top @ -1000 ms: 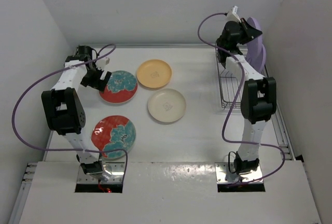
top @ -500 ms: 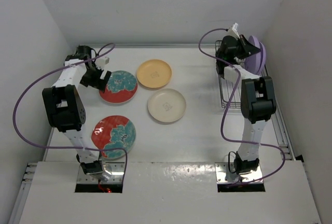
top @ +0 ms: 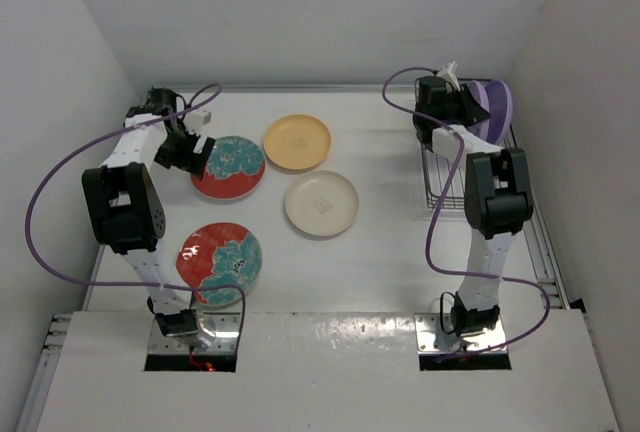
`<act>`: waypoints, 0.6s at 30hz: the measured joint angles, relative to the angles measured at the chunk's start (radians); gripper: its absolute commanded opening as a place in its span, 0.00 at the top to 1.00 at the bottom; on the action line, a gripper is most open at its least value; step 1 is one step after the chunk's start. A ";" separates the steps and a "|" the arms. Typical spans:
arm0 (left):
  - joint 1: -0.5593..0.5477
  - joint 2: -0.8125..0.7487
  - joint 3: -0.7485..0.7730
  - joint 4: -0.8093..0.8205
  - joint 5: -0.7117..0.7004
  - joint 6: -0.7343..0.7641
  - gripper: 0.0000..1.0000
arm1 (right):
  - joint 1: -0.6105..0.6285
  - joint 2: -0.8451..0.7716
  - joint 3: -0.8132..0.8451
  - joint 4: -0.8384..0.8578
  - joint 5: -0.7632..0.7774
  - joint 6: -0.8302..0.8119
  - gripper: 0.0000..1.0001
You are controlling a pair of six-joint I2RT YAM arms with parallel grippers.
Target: Load the plates into the dish rack
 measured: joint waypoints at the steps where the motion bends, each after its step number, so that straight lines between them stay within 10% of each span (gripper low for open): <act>1: 0.000 0.000 0.000 0.000 0.000 0.000 0.01 | 0.000 -0.001 0.000 -0.020 -0.006 0.020 0.62; 3: 0.000 0.000 0.000 -0.001 0.000 0.000 0.01 | 0.002 -0.003 0.000 -0.053 -0.019 0.041 0.34; 6: 0.000 0.000 0.008 -0.012 0.000 0.000 0.01 | 0.008 -0.017 0.000 -0.085 -0.031 0.041 0.19; 18: 0.002 -0.018 0.287 -0.066 -0.073 -0.005 0.01 | 0.019 -0.359 0.159 -0.713 -0.475 0.471 0.07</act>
